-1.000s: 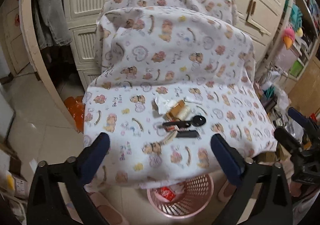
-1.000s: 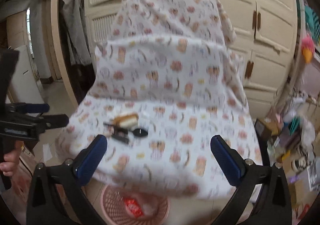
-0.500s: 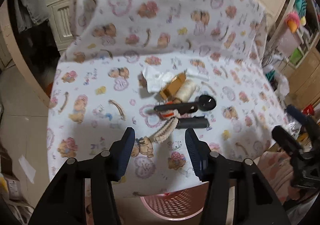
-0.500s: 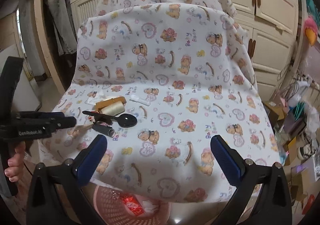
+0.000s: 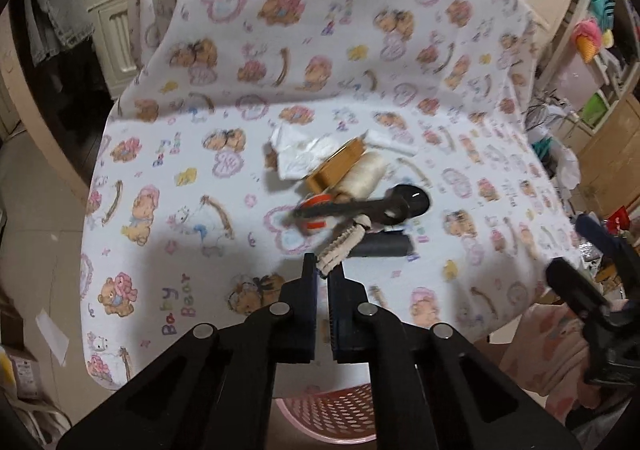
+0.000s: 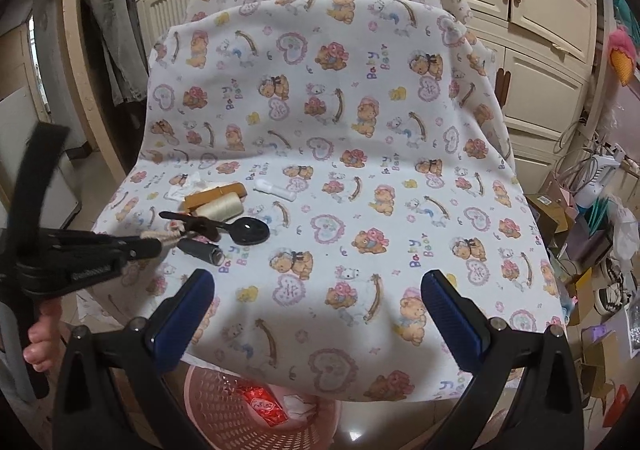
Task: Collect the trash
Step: 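Move the left tool to the rope keychain and grasp it, then grasp the black tube with the right tool while the left tool holds the keychain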
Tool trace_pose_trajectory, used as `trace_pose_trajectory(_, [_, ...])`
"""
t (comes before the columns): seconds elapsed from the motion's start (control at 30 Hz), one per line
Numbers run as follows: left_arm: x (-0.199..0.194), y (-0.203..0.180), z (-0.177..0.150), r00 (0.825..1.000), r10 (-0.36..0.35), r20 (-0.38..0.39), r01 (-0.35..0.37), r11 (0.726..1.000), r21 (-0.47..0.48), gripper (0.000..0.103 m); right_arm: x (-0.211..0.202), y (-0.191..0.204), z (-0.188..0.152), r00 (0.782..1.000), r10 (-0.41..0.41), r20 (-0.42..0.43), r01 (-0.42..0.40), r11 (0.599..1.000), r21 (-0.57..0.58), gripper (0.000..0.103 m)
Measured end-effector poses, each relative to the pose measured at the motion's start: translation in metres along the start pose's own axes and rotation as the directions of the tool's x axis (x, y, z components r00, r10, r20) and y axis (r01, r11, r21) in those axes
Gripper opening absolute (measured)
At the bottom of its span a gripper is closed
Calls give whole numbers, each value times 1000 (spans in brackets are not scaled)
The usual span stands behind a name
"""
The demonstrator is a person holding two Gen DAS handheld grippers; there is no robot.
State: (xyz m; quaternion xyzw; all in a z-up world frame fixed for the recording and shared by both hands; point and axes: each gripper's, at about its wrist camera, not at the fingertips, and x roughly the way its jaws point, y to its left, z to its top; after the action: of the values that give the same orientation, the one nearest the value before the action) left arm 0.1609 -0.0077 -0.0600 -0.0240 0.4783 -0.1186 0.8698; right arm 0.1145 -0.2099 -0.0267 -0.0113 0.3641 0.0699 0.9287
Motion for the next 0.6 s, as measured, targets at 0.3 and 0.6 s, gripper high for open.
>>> trace_pose_trajectory(0.3, [-31,7,3,996,-36,80,40,998,-46,4,1,-10,-3,1000,-17,-17,18,999,34,103])
trace_pose_trajectory(0.6, [-39,30,1,990,101,98,-88,988,-129,4,10,9,14,999,35,3,-35,998,54,103])
